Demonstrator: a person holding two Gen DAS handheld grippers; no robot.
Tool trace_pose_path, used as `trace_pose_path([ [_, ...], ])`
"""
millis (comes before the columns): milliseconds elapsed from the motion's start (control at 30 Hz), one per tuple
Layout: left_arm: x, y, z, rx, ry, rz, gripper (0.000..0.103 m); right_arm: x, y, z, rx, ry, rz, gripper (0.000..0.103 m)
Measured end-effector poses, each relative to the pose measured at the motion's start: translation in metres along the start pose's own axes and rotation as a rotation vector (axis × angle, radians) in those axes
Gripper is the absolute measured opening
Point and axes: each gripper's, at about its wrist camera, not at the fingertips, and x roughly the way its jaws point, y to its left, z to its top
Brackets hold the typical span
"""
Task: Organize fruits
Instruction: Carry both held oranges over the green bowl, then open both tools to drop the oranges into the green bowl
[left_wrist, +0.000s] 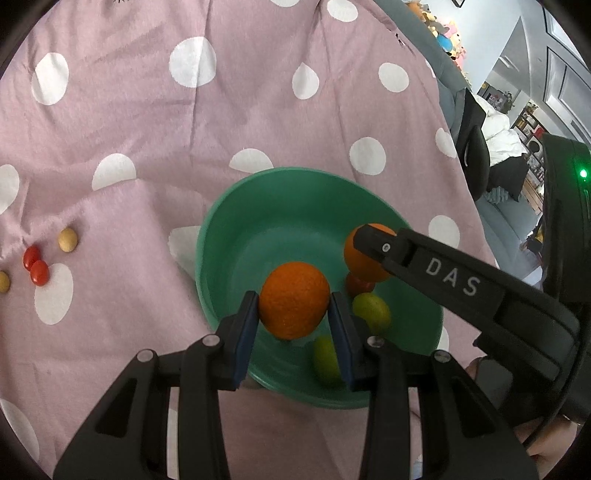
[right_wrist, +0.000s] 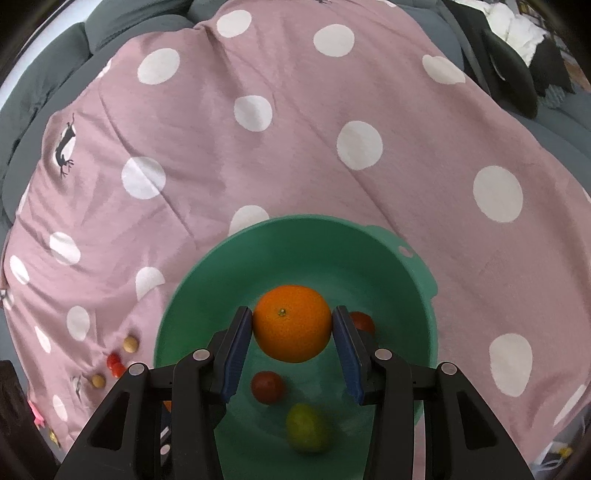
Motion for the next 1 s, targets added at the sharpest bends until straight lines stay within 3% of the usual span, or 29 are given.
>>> trace_pose_path([
  [1000, 0.0070, -0.0027, -0.0027, 0.008, 0.017, -0.013, 0.038, 0.0084, -0.0051, -0.0044, 0.007, 0.037, -0.028, 0.045],
])
